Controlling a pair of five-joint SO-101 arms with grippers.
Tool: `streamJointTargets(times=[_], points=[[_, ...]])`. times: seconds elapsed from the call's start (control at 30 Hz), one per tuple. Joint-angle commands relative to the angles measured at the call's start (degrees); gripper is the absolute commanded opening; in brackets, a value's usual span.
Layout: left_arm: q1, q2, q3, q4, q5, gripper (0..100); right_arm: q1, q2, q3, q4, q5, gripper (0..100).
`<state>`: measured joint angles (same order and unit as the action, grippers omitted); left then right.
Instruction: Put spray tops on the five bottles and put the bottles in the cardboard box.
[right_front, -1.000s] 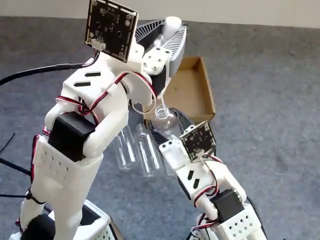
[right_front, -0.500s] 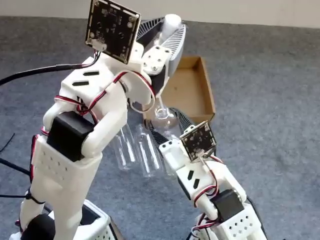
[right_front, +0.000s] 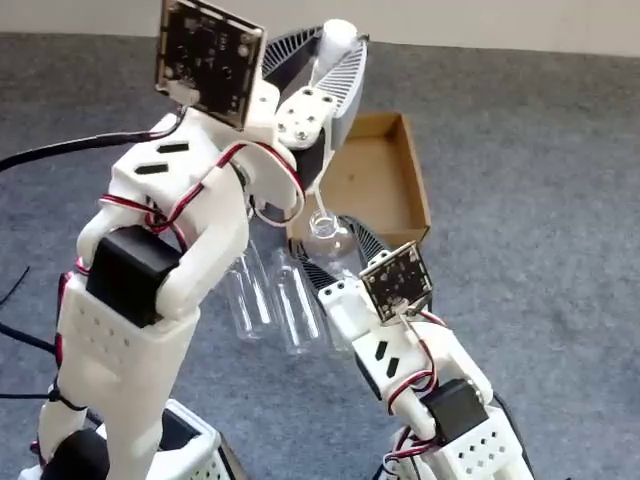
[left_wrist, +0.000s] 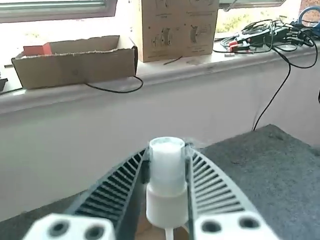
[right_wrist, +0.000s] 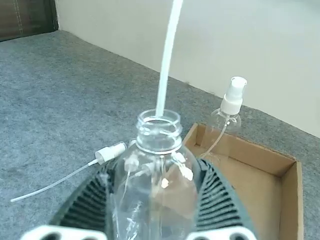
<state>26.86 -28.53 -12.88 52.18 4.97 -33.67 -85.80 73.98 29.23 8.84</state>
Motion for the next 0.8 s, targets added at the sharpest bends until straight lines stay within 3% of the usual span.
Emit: streamJointTargets(times=[0.0,0.27,0.5,0.67,0.77], points=[[-0.7,-0.2,3.2,-1.9,-0.6,0,-0.5,-1.2,-0.6,0.0,-0.7,0.4],[0.0,-0.7,11.9,-1.6,-0.3,0,-0.5,-1.2,-0.6,-0.3,-0.8,0.4],[5.1,-12.6,21.2,2.9,-0.1,0,1.4,-1.2,-1.0,-0.3,-5.3,0.4],[2.6,-17.6,30.8,0.8,-0.1,1,1.9,-1.2,-1.0,-0.3,-5.3,0.4],[2.8,-19.3,33.4,0.9,-0.1,6,2.0,-1.2,-1.0,-0.3,-5.3,0.4]])
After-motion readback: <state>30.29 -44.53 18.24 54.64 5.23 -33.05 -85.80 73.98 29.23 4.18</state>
